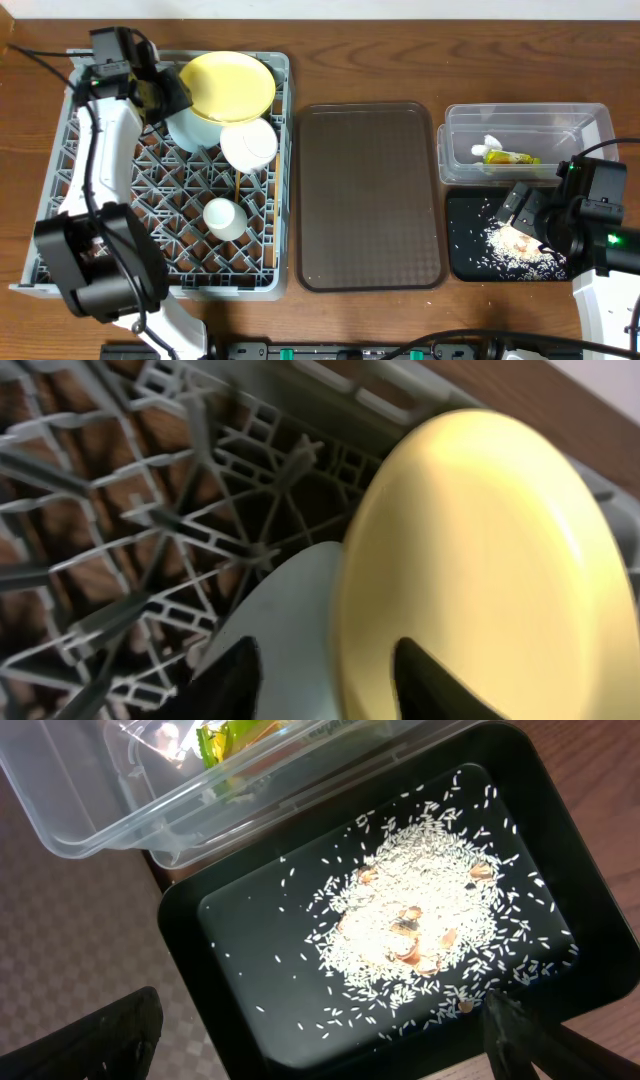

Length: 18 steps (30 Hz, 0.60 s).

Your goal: Sort waste into correct bins and load items into the dishwasher

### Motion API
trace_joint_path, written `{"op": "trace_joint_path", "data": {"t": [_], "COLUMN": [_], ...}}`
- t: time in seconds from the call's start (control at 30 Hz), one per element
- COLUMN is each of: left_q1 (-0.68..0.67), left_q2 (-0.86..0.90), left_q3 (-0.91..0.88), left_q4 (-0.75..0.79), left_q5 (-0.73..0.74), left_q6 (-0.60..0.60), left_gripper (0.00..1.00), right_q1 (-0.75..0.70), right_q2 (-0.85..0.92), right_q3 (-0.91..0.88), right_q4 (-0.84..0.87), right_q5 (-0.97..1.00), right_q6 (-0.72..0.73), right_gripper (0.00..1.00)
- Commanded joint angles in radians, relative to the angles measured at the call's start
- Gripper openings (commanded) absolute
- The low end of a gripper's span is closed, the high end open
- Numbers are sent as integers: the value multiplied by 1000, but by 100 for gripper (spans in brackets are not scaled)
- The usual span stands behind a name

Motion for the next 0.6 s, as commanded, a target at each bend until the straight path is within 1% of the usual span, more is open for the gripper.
{"op": "trace_joint_path", "data": {"t": [0.0,0.1,0.2,0.23,0.33,0.43,0.57], "left_q1": [-3,-3,-3,-3,-3,-3,-3], "left_q2": [16,16,16,16,16,13,-42], "left_q3": [-3,-4,-5,-5,-5,-2,6], "left_q4": [4,5,5,5,8,13,9], "left_q5": [11,11,11,11,11,-1,-106], "left_q6": [10,10,11,11,11,11,31], "left_gripper": [39,37,32,28,9,8,8], "right_q1": [-7,-7,-7,-7,-7,-6,-6], "right_q2": [-5,-5,-5,-5,-5,-5,-5], "right_q3": [8,8,8,8,8,8,8], "right_q4": [-1,-1,-1,-1,-1,-1,-1], "right_q5": [3,3,3,3,3,3,3], "right_q6": [5,5,5,5,5,5,5], "right_gripper": [99,99,99,99,99,99,99]}}
